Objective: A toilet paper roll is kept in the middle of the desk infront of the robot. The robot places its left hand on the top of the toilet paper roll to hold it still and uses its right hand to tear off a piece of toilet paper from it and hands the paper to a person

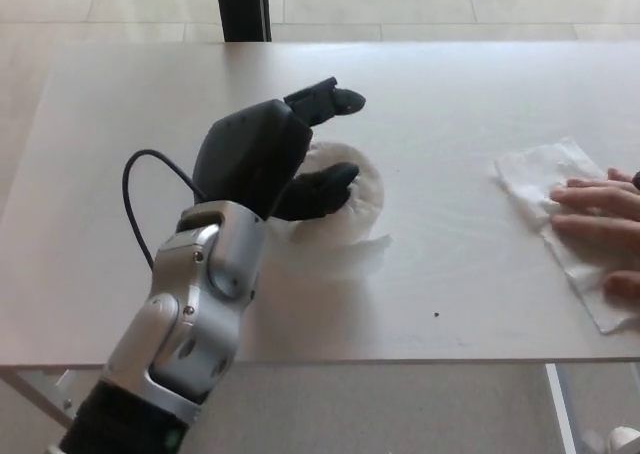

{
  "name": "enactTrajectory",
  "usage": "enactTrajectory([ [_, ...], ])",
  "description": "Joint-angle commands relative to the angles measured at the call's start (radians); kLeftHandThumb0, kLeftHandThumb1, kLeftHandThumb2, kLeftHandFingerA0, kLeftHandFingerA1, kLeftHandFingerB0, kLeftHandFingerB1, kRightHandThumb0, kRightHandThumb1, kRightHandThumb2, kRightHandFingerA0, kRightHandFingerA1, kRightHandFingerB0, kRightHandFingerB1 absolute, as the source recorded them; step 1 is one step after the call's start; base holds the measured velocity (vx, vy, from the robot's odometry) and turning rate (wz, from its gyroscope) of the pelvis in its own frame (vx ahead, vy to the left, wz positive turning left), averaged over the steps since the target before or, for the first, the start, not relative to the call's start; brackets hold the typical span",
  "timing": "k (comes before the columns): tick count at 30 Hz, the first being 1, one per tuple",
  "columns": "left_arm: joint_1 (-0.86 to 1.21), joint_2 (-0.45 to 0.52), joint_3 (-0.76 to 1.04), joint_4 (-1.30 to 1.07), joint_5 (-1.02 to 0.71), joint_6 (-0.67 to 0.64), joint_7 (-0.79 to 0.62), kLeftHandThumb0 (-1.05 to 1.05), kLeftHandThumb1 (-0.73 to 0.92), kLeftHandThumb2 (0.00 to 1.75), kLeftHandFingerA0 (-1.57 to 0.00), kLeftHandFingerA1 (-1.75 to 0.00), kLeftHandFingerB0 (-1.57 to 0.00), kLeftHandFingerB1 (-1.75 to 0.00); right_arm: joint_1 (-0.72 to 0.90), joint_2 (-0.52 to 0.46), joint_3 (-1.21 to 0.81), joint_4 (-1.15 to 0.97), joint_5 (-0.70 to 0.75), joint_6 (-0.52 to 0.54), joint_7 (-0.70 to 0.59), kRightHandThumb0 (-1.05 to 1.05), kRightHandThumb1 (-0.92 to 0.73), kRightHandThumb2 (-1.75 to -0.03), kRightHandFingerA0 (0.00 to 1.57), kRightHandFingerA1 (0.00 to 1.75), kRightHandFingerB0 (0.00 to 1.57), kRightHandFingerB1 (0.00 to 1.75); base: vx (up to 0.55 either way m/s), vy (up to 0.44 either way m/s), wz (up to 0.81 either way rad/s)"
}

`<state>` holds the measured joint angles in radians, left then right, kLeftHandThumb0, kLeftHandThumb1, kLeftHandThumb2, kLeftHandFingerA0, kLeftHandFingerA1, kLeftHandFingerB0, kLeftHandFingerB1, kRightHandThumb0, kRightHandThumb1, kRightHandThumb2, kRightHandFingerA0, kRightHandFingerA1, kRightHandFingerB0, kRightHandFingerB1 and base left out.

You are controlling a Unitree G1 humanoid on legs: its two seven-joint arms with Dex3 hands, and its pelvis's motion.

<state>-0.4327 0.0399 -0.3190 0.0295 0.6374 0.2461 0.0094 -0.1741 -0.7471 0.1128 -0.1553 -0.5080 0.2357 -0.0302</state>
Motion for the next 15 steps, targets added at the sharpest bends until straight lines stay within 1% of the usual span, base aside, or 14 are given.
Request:
enactTrajectory([
  [1,-0.073,-0.003,0.091,-0.071,-0.089,0.088,-0.079,-0.37,0.71,0.61,-0.52,-0.60,-0.44,-0.49,0.163,-0.003,-0.173,-0.192,0.125,-0.016,0.123,-1.01,-0.58,-1.01,0.00,0.27,0.01,0.00,0.00,0.000,0.00],
  [2,-0.082,-0.001,0.102,-0.077,-0.095,0.089,-0.082,-0.37,0.72,0.61,-0.52,-0.59,-0.44,-0.48,0.189,0.000,-0.193,-0.206,0.121,-0.033,0.118,-1.00,-0.58,-1.01,0.00,0.26,0.04,0.00,0.00,0.000,0.00],
  [5,-0.088,-0.002,0.115,-0.086,-0.103,0.097,-0.094,-0.38,0.73,0.61,-0.52,-0.56,-0.43,-0.47,0.234,0.009,-0.225,-0.225,0.105,-0.049,0.123,-1.01,-0.59,-1.00,0.00,0.26,0.04,0.00,0.00,0.000,0.00],
  [6,-0.100,0.014,0.125,-0.094,-0.105,0.094,-0.104,-0.36,0.73,0.61,-0.62,-0.55,-0.47,-0.48,0.271,0.011,-0.257,-0.243,0.120,-0.055,0.133,-1.05,-0.63,-1.00,0.00,0.23,0.00,0.00,0.00,0.000,0.00],
  [8,-0.115,0.032,0.123,-0.113,-0.089,0.119,-0.125,-0.37,0.74,0.60,-0.64,-0.55,-0.46,-0.46,0.308,0.014,-0.295,-0.266,0.130,-0.058,0.149,-1.04,-0.63,-0.99,0.00,0.23,0.00,0.00,0.00,0.000,0.00],
  [9,-0.123,0.040,0.129,-0.119,-0.093,0.124,-0.133,-0.37,0.75,0.60,-0.61,-0.58,-0.46,-0.47,0.319,0.015,-0.311,-0.270,0.133,-0.069,0.151,-1.03,-0.63,-0.97,0.00,0.24,0.05,0.00,0.00,0.000,0.00],
  [10,-0.145,0.057,0.148,-0.131,-0.106,0.136,-0.154,-0.37,0.75,0.61,-0.55,-0.57,-0.49,-0.50,0.337,0.017,-0.345,-0.274,0.153,-0.086,0.156,-1.02,-0.62,-0.97,0.00,0.25,0.04,0.00,0.00,0.000,0.00],
  [11,-0.160,0.068,0.162,-0.133,-0.115,0.136,-0.162,-0.37,0.75,0.61,-0.52,-0.58,-0.47,-0.49,0.343,0.023,-0.365,-0.282,0.163,-0.081,0.164,-1.04,-0.63,-0.97,0.00,0.21,0.11,0.01,0.00,0.000,0.00],
  [12,-0.172,0.080,0.173,-0.141,-0.119,0.145,-0.170,-0.37,0.75,0.61,-0.52,-0.60,-0.44,-0.47,0.357,0.026,-0.386,-0.297,0.167,-0.071,0.175,-1.01,-0.61,-0.96,0.00,0.20,0.08,0.03,0.00,0.000,0.00],
  [13,-0.180,0.091,0.180,-0.146,-0.119,0.147,-0.174,-0.39,0.75,0.60,-0.53,-0.59,-0.43,-0.46,0.370,0.029,-0.406,-0.306,0.178,-0.072,0.185,-0.97,-0.59,-0.92,0.00,0.19,0.00,0.04,0.00,0.000,0.00],
  [14,-0.197,0.107,0.194,-0.158,-0.123,0.167,-0.189,-0.38,0.76,0.62,-0.52,-0.56,-0.41,-0.44,0.390,0.048,-0.449,-0.307,0.222,-0.101,0.187,-0.89,-0.53,-0.83,0.00,0.16,0.06,0.08,0.00,0.000,0.00],
  [15,-0.215,0.115,0.230,-0.184,-0.146,0.205,-0.203,-0.39,0.75,0.61,-0.50,-0.57,-0.43,-0.43,0.419,0.081,-0.507,-0.295,0.278,-0.165,0.176,-0.86,-0.49,-0.75,0.00,0.08,0.10,0.08,0.00,0.000,0.00],
])
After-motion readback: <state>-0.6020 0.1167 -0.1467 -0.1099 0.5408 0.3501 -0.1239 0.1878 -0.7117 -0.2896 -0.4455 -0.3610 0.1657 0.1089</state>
